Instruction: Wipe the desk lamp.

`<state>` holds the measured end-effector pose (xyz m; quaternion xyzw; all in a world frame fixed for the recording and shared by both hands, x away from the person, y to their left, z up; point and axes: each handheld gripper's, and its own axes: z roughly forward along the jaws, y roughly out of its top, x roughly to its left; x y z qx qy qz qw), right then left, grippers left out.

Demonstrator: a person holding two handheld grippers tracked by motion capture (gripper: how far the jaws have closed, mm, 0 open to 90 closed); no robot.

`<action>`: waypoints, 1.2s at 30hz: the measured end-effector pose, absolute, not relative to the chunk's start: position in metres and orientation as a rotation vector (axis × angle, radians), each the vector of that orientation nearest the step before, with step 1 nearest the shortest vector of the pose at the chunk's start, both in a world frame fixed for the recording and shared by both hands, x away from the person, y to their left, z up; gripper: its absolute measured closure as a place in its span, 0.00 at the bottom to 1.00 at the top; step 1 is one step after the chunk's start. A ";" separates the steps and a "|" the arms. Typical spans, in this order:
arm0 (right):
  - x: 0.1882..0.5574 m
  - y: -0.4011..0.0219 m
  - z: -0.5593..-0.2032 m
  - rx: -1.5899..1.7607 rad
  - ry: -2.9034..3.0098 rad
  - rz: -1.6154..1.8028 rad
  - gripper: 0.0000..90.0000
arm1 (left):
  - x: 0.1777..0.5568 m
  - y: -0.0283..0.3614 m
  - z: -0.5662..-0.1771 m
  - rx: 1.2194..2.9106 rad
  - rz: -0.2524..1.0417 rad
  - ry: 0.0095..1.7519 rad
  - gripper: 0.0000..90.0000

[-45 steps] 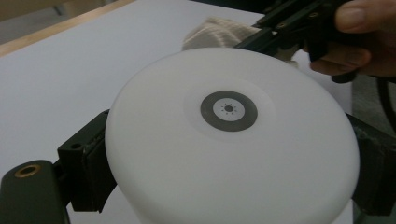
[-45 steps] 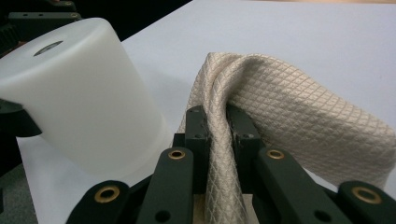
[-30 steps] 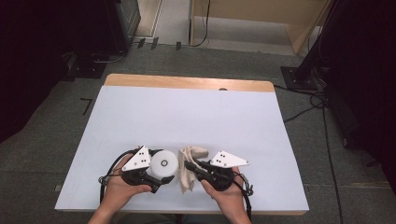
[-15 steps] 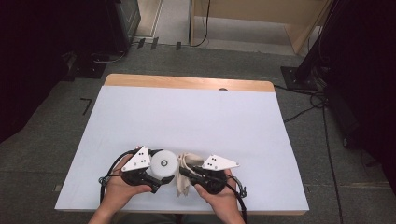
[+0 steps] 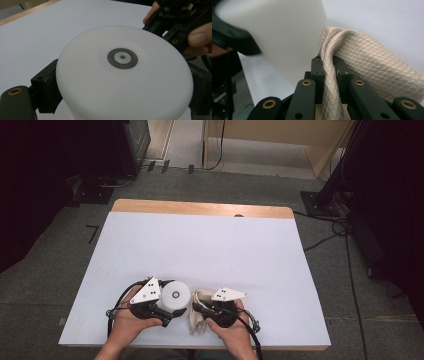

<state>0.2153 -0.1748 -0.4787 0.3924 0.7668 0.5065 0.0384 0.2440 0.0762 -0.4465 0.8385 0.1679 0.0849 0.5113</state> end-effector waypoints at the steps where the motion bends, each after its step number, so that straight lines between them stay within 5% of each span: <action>1: 0.214 -0.175 -0.474 1.195 2.334 1.573 0.90 | 0.244 0.076 -0.447 2.017 0.204 0.404 0.10; 12: 0.201 -0.181 -0.429 1.056 2.200 1.722 0.90 | 0.244 0.076 -0.447 2.017 0.205 0.406 0.10; 29: 0.219 -0.173 -0.490 1.280 2.353 1.524 0.90 | 0.244 0.076 -0.447 2.016 0.204 0.409 0.09; 36: 0.217 -0.172 -0.485 1.291 2.333 1.524 0.90 | 0.244 0.076 -0.447 2.011 0.205 0.412 0.09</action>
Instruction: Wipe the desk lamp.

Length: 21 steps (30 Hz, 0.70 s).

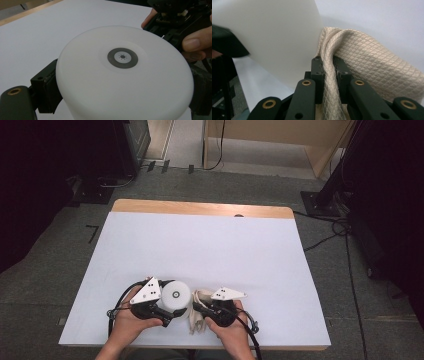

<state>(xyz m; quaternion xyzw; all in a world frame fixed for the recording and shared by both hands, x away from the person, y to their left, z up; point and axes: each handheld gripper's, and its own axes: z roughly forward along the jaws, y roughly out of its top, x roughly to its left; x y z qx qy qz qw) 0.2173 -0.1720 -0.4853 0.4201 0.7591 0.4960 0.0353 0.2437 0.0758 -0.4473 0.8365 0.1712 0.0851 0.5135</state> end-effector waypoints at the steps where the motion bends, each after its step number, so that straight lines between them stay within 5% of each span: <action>1: 0.217 -0.173 -0.482 1.278 2.321 1.540 0.90 | 0.244 0.076 -0.447 2.010 0.204 0.413 0.09; 10: 0.204 -0.178 -0.442 1.191 2.184 1.708 0.90 | 0.244 0.076 -0.448 2.005 0.204 0.417 0.09; 21: 0.202 -0.180 -0.434 1.160 2.144 1.740 0.90 | 0.241 0.075 -0.448 2.002 0.223 0.427 0.09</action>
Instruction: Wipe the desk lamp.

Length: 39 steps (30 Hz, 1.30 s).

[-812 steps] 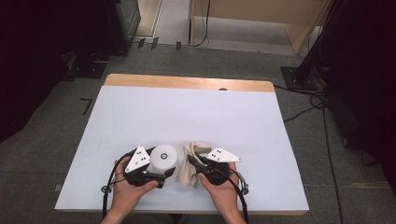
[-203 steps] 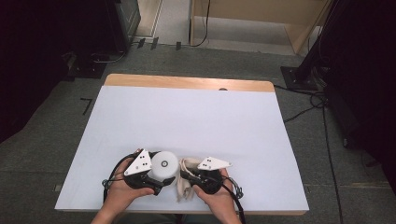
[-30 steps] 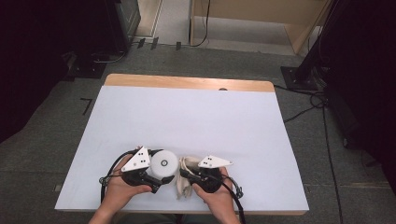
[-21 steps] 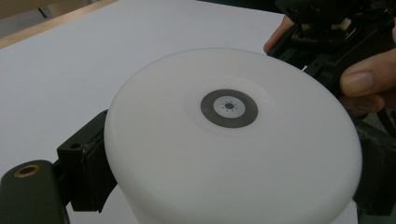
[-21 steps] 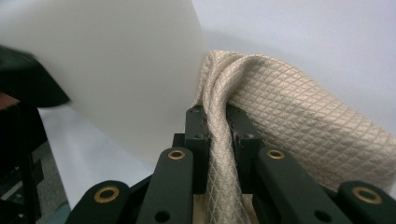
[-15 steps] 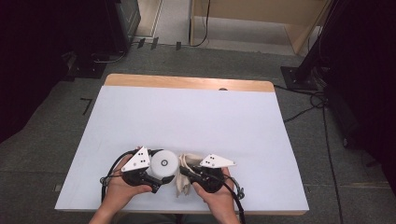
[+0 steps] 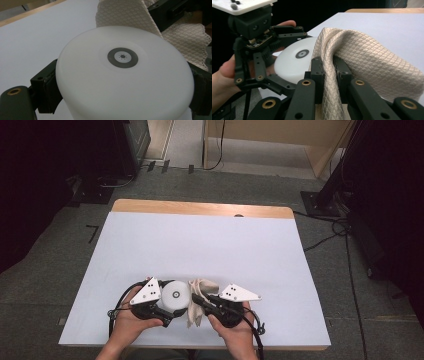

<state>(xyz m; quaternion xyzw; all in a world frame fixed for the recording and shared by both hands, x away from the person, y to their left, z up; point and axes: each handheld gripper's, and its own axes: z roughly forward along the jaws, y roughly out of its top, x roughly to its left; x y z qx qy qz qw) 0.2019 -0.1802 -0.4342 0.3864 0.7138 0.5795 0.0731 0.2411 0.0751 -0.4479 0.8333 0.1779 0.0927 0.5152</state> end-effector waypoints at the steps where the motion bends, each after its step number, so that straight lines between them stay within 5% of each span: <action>1: 0.202 -0.181 -0.435 1.172 2.140 1.738 0.90 | 0.240 0.075 -0.447 2.001 0.231 0.445 0.09; 16: 0.211 -0.198 -0.442 1.230 2.099 1.689 0.89 | 0.222 0.073 -0.432 1.910 0.375 0.623 0.01; 24: 0.214 -0.203 -0.444 1.250 2.091 1.677 0.89 | 0.212 0.060 -0.437 1.910 0.430 0.775 0.08; 32: 0.215 -0.202 -0.447 1.253 2.101 1.668 0.89 | 0.214 0.061 -0.434 1.955 0.388 0.723 0.09; 39: 0.215 -0.201 -0.447 1.251 2.111 1.665 0.89 | 0.224 0.071 -0.436 1.987 0.286 0.508 0.10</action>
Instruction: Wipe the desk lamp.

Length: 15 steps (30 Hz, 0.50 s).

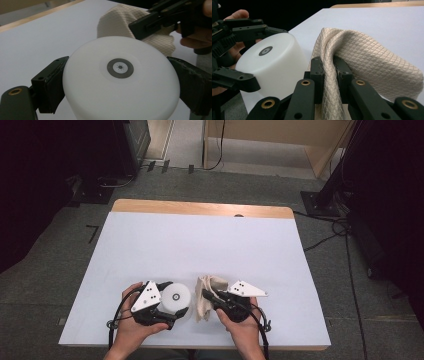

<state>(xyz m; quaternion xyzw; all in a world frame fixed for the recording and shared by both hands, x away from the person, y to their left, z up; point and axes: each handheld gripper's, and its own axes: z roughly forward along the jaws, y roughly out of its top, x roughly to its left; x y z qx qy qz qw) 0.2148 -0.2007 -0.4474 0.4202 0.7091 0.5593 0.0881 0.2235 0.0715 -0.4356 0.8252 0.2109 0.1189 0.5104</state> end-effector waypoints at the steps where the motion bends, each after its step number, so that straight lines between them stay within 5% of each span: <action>1: 0.215 -0.201 -0.448 1.249 2.112 1.668 0.89 | 0.226 0.072 -0.436 1.989 0.271 0.475 0.10; 15: 0.198 -0.182 -0.428 1.068 2.153 1.791 0.89 | 0.236 0.076 -0.442 1.951 0.216 0.393 0.10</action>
